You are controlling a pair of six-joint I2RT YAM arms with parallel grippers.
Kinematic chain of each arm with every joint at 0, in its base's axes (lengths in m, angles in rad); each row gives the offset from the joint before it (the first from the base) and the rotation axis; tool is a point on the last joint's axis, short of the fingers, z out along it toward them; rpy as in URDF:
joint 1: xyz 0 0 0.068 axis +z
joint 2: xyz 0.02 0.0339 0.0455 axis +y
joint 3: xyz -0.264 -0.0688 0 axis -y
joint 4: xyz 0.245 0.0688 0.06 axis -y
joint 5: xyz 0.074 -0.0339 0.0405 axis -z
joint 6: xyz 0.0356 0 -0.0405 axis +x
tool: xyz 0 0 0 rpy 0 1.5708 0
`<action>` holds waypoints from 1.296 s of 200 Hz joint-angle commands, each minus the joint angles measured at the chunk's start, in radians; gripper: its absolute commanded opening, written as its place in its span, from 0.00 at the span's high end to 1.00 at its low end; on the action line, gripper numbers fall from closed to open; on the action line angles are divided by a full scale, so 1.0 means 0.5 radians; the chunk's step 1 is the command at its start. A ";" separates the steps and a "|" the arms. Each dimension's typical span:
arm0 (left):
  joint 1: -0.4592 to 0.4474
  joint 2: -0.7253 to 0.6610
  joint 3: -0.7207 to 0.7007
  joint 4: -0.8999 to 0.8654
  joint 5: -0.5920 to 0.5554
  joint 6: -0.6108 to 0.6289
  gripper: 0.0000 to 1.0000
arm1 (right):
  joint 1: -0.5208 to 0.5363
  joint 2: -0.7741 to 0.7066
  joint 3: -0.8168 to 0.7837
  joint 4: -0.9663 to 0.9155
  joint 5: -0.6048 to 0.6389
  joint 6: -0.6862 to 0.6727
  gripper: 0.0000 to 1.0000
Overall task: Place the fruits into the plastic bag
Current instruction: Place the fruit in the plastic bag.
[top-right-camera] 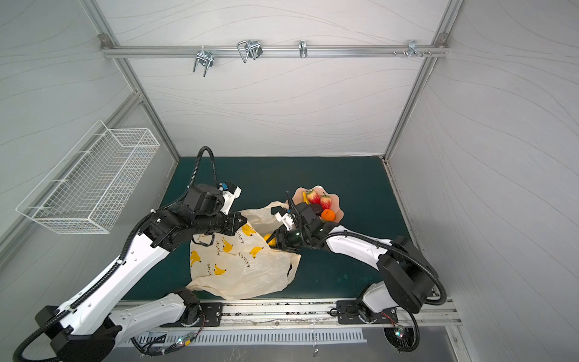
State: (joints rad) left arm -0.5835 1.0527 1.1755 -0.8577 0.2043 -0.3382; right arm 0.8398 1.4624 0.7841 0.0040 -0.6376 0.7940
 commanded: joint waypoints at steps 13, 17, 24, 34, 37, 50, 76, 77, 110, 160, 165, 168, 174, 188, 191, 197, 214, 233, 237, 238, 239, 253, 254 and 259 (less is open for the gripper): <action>-0.005 0.014 0.051 0.119 0.067 -0.051 1.00 | 0.046 0.115 0.035 0.150 -0.097 0.019 0.73; -0.007 0.014 0.050 0.125 0.074 -0.054 1.00 | 0.050 0.130 0.041 0.158 -0.101 0.026 0.73; -0.006 0.018 0.048 0.132 0.097 -0.057 1.00 | 0.058 0.156 0.053 0.187 -0.105 0.040 0.73; -0.005 0.024 0.045 0.139 0.121 -0.059 1.00 | 0.067 0.205 0.074 0.225 -0.117 0.059 0.73; -0.005 0.022 0.042 0.139 0.129 -0.060 1.00 | 0.068 0.219 0.082 0.232 -0.122 0.064 0.73; -0.006 0.024 0.036 0.138 0.151 -0.060 1.00 | 0.072 0.290 0.119 0.285 -0.144 0.095 0.73; -0.009 0.020 0.016 0.138 0.156 -0.057 1.00 | 0.085 0.473 0.221 0.443 -0.221 0.217 0.73; -0.009 0.019 0.015 0.138 0.156 -0.057 1.00 | 0.086 0.481 0.227 0.447 -0.223 0.222 0.73; -0.008 0.048 -0.032 0.159 0.129 -0.034 1.00 | 0.164 0.726 0.414 0.597 -0.295 0.392 0.73; 0.017 0.084 -0.096 0.155 0.032 0.106 1.00 | 0.317 1.029 0.623 0.863 -0.421 0.664 0.71; 0.035 0.086 -0.105 0.157 0.035 0.115 1.00 | 0.333 1.047 0.631 0.900 -0.436 0.693 0.71; 0.042 0.085 -0.111 0.162 0.036 0.122 1.00 | 0.342 1.060 0.638 0.913 -0.445 0.706 0.71; 0.063 0.087 -0.129 0.173 0.042 0.132 1.00 | 0.355 1.082 0.651 0.935 -0.458 0.722 0.71; 0.108 0.090 -0.150 0.200 0.069 0.151 1.00 | 0.369 1.122 0.697 0.895 -0.480 0.737 0.70; 0.114 0.092 -0.154 0.207 0.074 0.154 1.00 | 0.372 1.130 0.708 0.877 -0.486 0.737 0.70; 0.117 0.099 -0.157 0.219 0.076 0.159 1.00 | 0.385 1.162 0.747 0.835 -0.509 0.745 0.70; 0.119 0.114 -0.154 0.243 0.076 0.175 1.00 | 0.438 1.255 0.836 0.750 -0.555 0.779 0.70; 0.119 0.123 -0.173 0.296 0.089 0.170 1.00 | 0.485 1.324 0.917 0.691 -0.575 0.813 0.68; 0.119 0.125 -0.178 0.301 0.088 0.169 1.00 | 0.490 1.333 0.937 0.660 -0.575 0.814 0.66; 0.120 0.126 -0.179 0.303 0.087 0.169 1.00 | 0.493 1.336 0.942 0.648 -0.575 0.814 0.66; 0.120 0.127 -0.180 0.302 0.086 0.170 1.00 | 0.494 1.338 0.950 0.638 -0.573 0.813 0.66; 0.119 0.132 -0.193 0.318 0.082 0.170 1.00 | 0.521 1.378 1.011 0.514 -0.568 0.808 0.61; 0.118 0.130 -0.194 0.321 0.082 0.168 1.00 | 0.524 1.379 1.014 0.512 -0.568 0.811 0.60; 0.120 0.131 -0.197 0.324 0.083 0.167 1.00 | 0.534 1.395 1.030 0.508 -0.574 0.819 0.57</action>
State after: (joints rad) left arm -0.5232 1.1084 1.0729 -0.7963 0.2314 -0.2726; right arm 1.0584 2.1239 1.2488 0.3481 -0.8959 1.1648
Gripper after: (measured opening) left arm 0.054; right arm 0.559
